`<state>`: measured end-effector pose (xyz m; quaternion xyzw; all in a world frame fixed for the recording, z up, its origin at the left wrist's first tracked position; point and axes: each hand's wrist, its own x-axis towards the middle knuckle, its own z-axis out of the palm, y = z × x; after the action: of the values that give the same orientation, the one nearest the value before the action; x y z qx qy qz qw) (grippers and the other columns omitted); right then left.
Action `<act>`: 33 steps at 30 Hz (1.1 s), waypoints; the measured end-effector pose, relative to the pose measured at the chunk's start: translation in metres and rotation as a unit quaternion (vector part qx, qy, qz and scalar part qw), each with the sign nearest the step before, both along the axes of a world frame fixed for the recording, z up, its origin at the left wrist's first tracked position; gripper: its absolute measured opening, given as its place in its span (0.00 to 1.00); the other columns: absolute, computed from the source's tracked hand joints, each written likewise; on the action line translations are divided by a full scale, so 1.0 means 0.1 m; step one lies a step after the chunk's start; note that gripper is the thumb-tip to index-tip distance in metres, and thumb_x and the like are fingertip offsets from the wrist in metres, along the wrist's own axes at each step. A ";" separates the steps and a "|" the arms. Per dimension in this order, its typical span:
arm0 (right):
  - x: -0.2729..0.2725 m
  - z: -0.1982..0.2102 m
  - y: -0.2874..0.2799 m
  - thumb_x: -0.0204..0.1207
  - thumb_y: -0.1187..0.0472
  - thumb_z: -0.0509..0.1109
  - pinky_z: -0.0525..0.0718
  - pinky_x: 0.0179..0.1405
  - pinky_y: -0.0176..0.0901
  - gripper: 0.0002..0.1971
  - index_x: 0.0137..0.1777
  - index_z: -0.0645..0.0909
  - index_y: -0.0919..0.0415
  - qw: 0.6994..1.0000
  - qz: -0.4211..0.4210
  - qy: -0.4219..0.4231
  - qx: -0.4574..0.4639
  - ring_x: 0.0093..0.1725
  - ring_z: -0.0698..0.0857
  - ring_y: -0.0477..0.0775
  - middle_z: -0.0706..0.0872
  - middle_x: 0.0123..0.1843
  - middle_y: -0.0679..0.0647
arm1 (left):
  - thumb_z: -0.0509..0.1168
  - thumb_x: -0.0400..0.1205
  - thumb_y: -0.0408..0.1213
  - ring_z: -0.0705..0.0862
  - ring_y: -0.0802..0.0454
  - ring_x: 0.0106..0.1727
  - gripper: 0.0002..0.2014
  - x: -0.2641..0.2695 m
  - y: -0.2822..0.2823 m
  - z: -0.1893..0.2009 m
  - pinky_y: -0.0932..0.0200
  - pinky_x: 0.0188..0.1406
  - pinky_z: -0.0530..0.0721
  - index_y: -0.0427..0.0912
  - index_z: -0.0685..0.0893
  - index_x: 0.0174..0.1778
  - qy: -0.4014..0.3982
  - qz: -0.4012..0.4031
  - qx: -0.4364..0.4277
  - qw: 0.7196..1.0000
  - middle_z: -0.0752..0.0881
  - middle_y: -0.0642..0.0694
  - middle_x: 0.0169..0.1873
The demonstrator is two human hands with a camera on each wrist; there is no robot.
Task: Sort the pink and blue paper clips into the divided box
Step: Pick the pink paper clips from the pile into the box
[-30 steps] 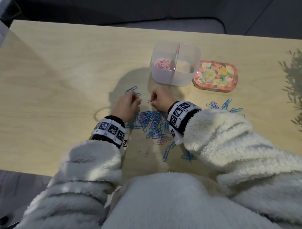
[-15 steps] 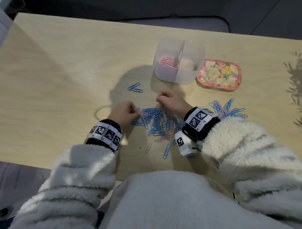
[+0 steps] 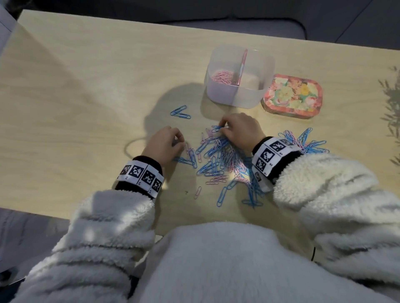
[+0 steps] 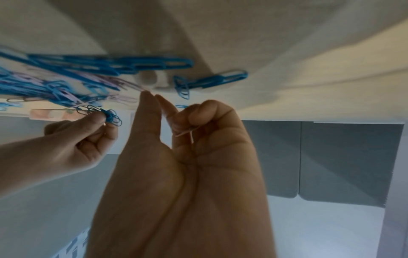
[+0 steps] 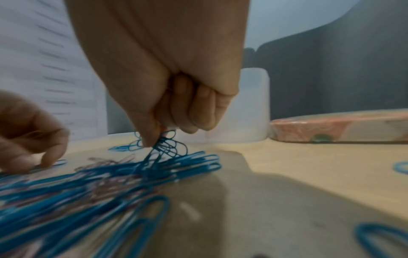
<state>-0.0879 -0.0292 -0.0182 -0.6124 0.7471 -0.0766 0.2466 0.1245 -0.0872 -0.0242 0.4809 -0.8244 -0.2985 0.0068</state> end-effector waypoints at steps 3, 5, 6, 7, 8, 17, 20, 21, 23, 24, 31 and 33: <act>-0.07 0.04 -0.01 0.77 0.56 0.65 0.73 0.46 0.46 0.11 0.58 0.81 0.54 0.999 -0.036 0.009 -0.026 0.55 0.83 0.62 0.87 0.54 0.57 | 0.67 0.77 0.36 0.71 0.51 0.40 0.08 -0.02 0.03 0.00 0.60 0.41 0.66 0.40 0.81 0.51 -0.006 -0.036 0.011 0.999 0.69 0.51 0.36; 0.02 0.07 0.00 0.78 0.56 0.63 0.75 0.50 0.46 0.13 0.62 0.80 0.52 0.999 0.002 0.015 -0.034 0.58 0.83 0.60 0.87 0.55 0.56 | 0.69 0.76 0.35 0.71 0.52 0.39 0.11 -0.02 0.03 0.02 0.59 0.41 0.66 0.41 0.81 0.53 0.000 -0.057 0.019 0.998 0.68 0.53 0.35; 0.10 0.08 0.01 0.79 0.56 0.62 0.75 0.50 0.46 0.13 0.62 0.80 0.52 0.999 0.035 0.014 -0.032 0.58 0.83 0.59 0.87 0.55 0.55 | 0.69 0.75 0.34 0.71 0.52 0.39 0.12 -0.02 0.02 0.04 0.60 0.41 0.66 0.42 0.80 0.54 0.001 -0.064 0.023 0.998 0.67 0.54 0.34; 0.18 0.07 0.02 0.79 0.56 0.62 0.74 0.49 0.45 0.13 0.61 0.81 0.51 0.997 0.069 0.012 -0.026 0.58 0.82 0.58 0.88 0.54 0.54 | 0.70 0.74 0.34 0.71 0.52 0.40 0.13 -0.02 0.02 0.05 0.60 0.42 0.67 0.42 0.80 0.54 -0.001 -0.072 0.025 0.997 0.67 0.54 0.35; 0.26 0.06 0.03 0.79 0.56 0.62 0.73 0.48 0.44 0.12 0.59 0.82 0.51 0.995 0.098 0.012 -0.016 0.58 0.82 0.58 0.88 0.54 0.54 | 0.70 0.74 0.34 0.71 0.52 0.40 0.13 -0.02 0.02 0.05 0.59 0.42 0.67 0.42 0.80 0.55 -0.004 -0.079 0.026 0.997 0.67 0.53 0.35; 0.35 0.06 0.06 0.78 0.56 0.64 0.76 0.47 0.48 0.09 0.54 0.82 0.56 0.987 0.156 0.047 0.014 0.57 0.82 0.60 0.86 0.54 0.57 | 0.70 0.75 0.37 0.75 0.48 0.44 0.08 -0.04 -0.04 0.04 0.56 0.47 0.72 0.38 0.81 0.46 -0.053 -0.112 0.040 0.992 0.72 0.46 0.43; 0.16 0.05 0.14 0.77 0.59 0.63 0.74 0.44 0.45 0.08 0.51 0.82 0.58 0.992 0.110 0.053 0.022 0.56 0.83 0.59 0.87 0.53 0.54 | 0.68 0.77 0.37 0.77 0.45 0.46 0.07 -0.01 -0.03 0.03 0.56 0.48 0.72 0.36 0.81 0.45 -0.049 -0.109 0.055 0.991 0.72 0.46 0.43; 0.11 0.05 0.17 0.76 0.59 0.63 0.71 0.43 0.43 0.08 0.50 0.82 0.57 0.994 0.093 0.045 0.026 0.55 0.82 0.58 0.87 0.52 0.53 | 0.67 0.78 0.37 0.77 0.46 0.46 0.07 -0.01 -0.02 0.02 0.57 0.47 0.71 0.36 0.81 0.45 -0.043 -0.103 0.058 0.992 0.72 0.46 0.43; 0.05 0.06 0.20 0.75 0.57 0.65 0.68 0.43 0.40 0.07 0.48 0.83 0.55 0.998 0.053 0.023 0.018 0.54 0.83 0.57 0.86 0.51 0.51 | 0.66 0.79 0.38 0.75 0.48 0.43 0.07 0.00 -0.01 0.01 0.60 0.44 0.70 0.37 0.80 0.42 -0.018 -0.077 0.052 0.995 0.74 0.45 0.42; 0.04 0.07 0.19 0.75 0.57 0.65 0.68 0.43 0.40 0.08 0.48 0.83 0.55 0.999 0.029 0.015 0.003 0.54 0.83 0.57 0.86 0.51 0.51 | 0.66 0.79 0.38 0.75 0.49 0.40 0.07 0.00 -0.01 0.00 0.61 0.40 0.71 0.39 0.79 0.40 0.005 -0.052 0.055 0.997 0.77 0.45 0.39; 0.18 0.07 -0.05 0.71 0.58 0.71 0.74 0.44 0.45 0.13 0.56 0.83 0.54 0.997 0.070 0.032 0.018 0.58 0.81 0.59 0.84 0.56 0.54 | 0.67 0.78 0.31 0.79 0.65 0.21 0.09 0.00 -0.09 0.08 0.69 0.25 0.78 0.46 0.77 0.34 0.219 0.102 0.195 0.951 0.83 0.47 0.30; 0.20 0.05 -0.06 0.73 0.59 0.70 0.73 0.41 0.47 0.10 0.54 0.84 0.56 0.994 0.098 0.052 0.011 0.56 0.82 0.60 0.81 0.57 0.55 | 0.64 0.80 0.29 0.78 0.65 0.21 0.05 -0.02 -0.10 0.08 0.67 0.28 0.76 0.44 0.78 0.43 0.237 0.104 0.212 0.942 0.81 0.47 0.30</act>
<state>-0.0682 -0.0354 -0.0132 -0.6834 0.6961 -0.0119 0.2199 0.1229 -0.0971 -0.0163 0.4697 -0.6622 -0.5691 0.1306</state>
